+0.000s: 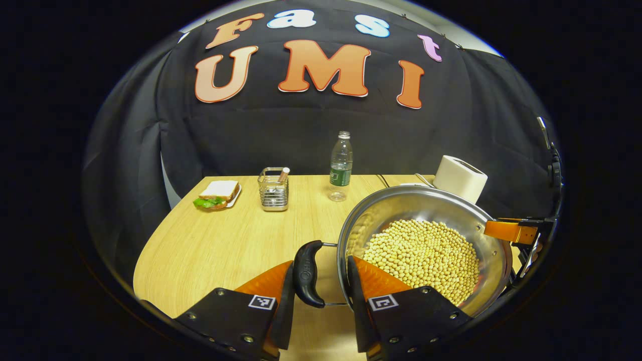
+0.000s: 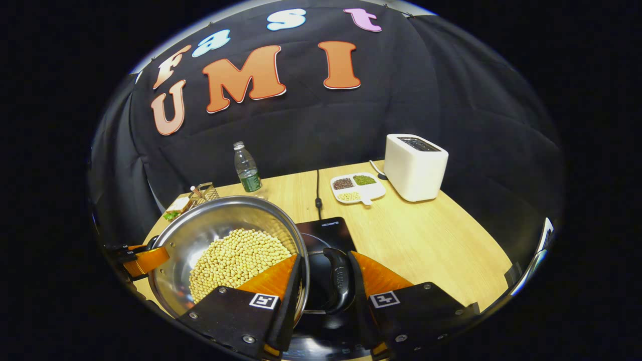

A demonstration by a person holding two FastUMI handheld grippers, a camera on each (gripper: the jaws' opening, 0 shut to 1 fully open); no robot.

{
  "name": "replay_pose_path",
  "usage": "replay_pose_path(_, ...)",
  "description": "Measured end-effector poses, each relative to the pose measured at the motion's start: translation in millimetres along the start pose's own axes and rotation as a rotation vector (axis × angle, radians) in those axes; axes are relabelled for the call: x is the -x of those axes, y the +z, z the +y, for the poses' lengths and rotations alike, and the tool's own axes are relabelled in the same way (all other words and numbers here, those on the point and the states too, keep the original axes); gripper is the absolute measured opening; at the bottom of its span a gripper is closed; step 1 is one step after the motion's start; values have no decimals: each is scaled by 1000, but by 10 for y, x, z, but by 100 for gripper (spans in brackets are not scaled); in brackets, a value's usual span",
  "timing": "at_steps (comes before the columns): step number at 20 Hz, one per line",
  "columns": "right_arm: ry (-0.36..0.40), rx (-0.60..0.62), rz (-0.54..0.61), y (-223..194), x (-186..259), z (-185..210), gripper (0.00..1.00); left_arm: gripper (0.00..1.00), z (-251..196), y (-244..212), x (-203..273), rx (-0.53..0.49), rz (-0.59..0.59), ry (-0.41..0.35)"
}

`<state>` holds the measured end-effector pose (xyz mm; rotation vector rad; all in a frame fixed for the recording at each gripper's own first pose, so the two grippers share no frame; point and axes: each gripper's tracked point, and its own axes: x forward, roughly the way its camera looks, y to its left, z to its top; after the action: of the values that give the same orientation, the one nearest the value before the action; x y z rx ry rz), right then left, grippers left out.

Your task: First push the handle of the pot to place it horizontally, then grasp the pot with both hands and set it on the induction cooktop.

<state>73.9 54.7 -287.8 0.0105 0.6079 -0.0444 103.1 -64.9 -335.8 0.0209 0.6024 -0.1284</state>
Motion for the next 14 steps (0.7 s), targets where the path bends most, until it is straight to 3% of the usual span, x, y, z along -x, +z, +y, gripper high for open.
replay_pose_path(14,16,7,51,-62,-294,-508,52,52,-572,-196,-250,9,50,24)
